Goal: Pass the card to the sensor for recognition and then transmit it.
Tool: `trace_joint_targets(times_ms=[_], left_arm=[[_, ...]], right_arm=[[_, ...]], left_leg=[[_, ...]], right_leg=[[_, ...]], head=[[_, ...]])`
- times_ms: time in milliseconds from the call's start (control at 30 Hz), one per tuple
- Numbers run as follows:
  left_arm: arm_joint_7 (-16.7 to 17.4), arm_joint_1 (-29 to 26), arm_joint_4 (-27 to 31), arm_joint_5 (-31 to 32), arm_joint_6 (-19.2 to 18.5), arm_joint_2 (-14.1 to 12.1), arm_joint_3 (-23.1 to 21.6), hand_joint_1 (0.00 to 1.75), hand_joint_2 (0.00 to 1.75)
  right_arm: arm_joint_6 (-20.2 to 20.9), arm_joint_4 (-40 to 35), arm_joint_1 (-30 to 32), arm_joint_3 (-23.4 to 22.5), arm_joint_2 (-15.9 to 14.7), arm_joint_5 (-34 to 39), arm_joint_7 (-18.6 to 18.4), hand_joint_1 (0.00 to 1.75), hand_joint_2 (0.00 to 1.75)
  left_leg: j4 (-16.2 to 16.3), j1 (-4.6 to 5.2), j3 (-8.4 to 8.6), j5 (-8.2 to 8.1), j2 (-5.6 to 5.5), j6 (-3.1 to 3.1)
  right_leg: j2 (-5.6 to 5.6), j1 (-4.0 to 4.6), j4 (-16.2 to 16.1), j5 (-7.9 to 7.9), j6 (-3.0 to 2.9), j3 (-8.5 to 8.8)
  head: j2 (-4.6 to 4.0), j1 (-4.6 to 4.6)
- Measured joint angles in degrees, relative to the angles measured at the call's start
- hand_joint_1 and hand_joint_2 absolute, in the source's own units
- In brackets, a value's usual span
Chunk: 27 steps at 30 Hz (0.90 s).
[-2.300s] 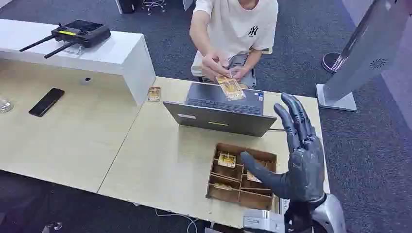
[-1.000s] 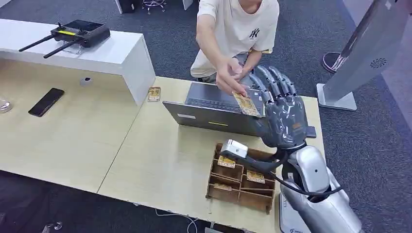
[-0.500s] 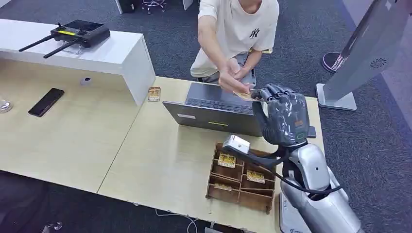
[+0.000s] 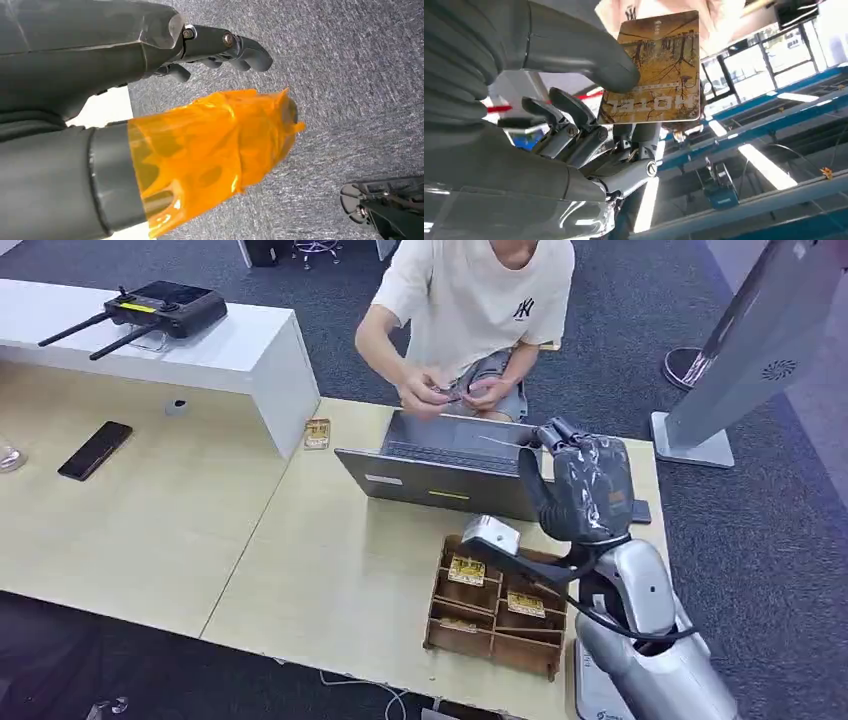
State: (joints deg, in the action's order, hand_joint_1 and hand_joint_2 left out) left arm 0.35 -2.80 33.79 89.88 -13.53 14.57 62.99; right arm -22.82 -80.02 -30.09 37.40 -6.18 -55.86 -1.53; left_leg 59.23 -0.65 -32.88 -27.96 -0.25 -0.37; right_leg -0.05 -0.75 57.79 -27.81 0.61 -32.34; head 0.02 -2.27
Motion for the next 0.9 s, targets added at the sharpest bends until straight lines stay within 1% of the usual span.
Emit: trace_joint_targets(times_ms=[167,267,367,500,600,700,800,900], left_arm=[[-0.7,-0.7,2.8,0.0,-1.0,1.4,0.0,0.00,0.00],[-1.5,-1.2,5.1,0.0,-2.4,2.6,0.2,0.00,0.00],[-1.7,-1.3,7.0,-1.1,-3.4,3.0,0.5,0.00,0.00],[-1.5,-1.5,8.0,-4.1,-3.8,3.0,0.6,0.00,0.00],[0.0,-1.7,8.6,-8.6,-3.8,3.1,0.4,0.00,0.00],[2.3,-2.7,9.5,-14.2,-4.1,3.1,-0.8,0.00,0.00],[6.2,-5.2,11.6,-23.0,-4.5,3.1,-4.9,0.00,0.00],[9.1,-8.1,13.8,-29.5,-4.6,3.4,-9.1,0.00,0.00]], right_arm=[[-0.4,-2.2,2.2,-1.8,1.2,6.7,1.5,1.75,1.75],[-0.6,-5.0,4.5,-3.8,2.0,12.8,2.5,1.75,1.75],[-0.6,-8.4,6.9,-6.1,2.8,18.5,3.4,1.75,1.75],[-0.5,-12.5,10.6,-9.2,3.1,23.6,4.5,1.75,1.75],[-0.3,-15.6,13.9,-12.0,3.3,29.2,5.9,1.75,1.75],[0.1,-18.2,17.4,-14.5,3.4,32.2,6.8,1.75,1.75],[1.6,-20.8,20.9,-17.2,3.3,34.8,7.2,1.75,1.75],[3.1,-22.7,24.6,-19.1,3.3,36.6,7.1,1.75,1.75]], left_leg=[[0.0,0.00,0.00,0.00,0.00,0.00],[0.0,-0.02,-0.03,-0.01,-0.02,0.00],[0.0,-0.01,-0.04,-0.01,-0.03,-0.01],[0.0,-0.01,-0.06,-0.01,-0.04,-0.01],[0.0,-0.01,-0.08,-0.01,-0.09,-0.01],[0.0,-0.01,-0.09,-0.02,-0.12,0.00],[0.0,0.00,-0.08,-0.03,-0.10,0.01],[0.0,0.00,-0.09,-0.06,-0.10,0.03]], right_leg=[[0.00,0.00,0.0,0.00,0.00,0.00],[-0.02,0.01,0.0,0.00,0.00,-0.02],[-0.03,0.01,0.0,0.00,0.00,-0.02],[-0.04,0.01,0.0,-0.01,0.00,-0.02],[-0.09,0.01,0.0,-0.01,0.01,-0.02],[-0.09,0.01,0.0,-0.02,0.02,-0.02],[-0.07,0.00,0.0,-0.05,0.04,-0.06],[-0.07,0.00,0.0,-0.07,0.06,-0.07]], head=[[0.00,0.00],[0.00,0.00],[0.00,-0.02],[0.00,0.00],[0.00,0.00],[0.00,0.02],[0.00,0.00],[0.00,0.00]])
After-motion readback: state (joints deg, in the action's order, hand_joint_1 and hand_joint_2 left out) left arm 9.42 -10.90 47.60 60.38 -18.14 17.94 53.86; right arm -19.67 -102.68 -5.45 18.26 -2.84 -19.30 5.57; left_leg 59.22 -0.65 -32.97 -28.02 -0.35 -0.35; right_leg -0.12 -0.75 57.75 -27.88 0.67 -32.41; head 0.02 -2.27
